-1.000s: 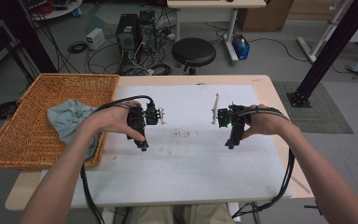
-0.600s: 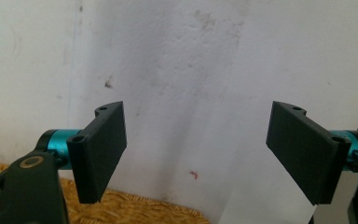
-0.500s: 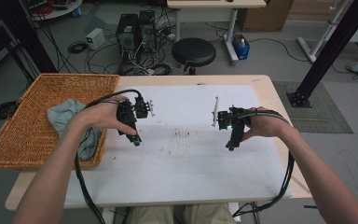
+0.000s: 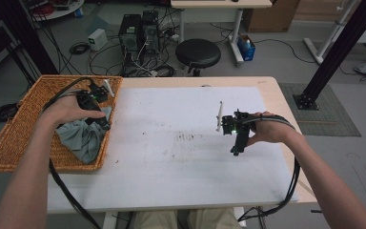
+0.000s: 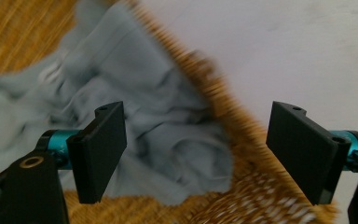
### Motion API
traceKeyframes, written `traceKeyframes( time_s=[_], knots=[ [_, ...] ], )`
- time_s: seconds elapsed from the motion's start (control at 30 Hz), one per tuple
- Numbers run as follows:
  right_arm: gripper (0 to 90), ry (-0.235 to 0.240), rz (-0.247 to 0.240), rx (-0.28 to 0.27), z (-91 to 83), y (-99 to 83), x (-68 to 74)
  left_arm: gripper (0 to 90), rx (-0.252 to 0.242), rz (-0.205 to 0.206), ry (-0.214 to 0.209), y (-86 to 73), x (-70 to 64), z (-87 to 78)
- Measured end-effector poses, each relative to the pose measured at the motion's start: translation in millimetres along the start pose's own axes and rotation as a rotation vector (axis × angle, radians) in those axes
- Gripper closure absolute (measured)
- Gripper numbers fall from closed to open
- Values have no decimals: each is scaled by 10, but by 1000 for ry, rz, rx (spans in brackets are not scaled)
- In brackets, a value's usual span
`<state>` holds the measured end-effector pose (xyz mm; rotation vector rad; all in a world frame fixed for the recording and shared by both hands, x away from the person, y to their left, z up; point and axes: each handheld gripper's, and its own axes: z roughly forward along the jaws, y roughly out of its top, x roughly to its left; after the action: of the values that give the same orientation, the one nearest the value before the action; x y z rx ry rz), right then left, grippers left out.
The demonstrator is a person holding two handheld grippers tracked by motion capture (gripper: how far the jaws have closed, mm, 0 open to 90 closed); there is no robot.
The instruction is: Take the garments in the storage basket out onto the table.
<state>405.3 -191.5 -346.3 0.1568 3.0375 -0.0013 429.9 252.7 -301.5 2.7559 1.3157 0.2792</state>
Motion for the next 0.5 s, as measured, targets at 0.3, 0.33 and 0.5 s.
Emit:
traceKeyframes(
  time_s=[0.3, 0.33, 0.5],
  knots=[
    [130, -1, 5, 2, 13, -30, 24, 201, 13, -186, -21, -260, 389, 551],
    [130, -1, 6, 4, 21, -34, 23, 201, 9, -190, -9, -274, 406, 603],
    [131, 2, 15, 14, 47, -48, 9, 125, 3, -232, -24, -333, 548, 802]
  ],
)
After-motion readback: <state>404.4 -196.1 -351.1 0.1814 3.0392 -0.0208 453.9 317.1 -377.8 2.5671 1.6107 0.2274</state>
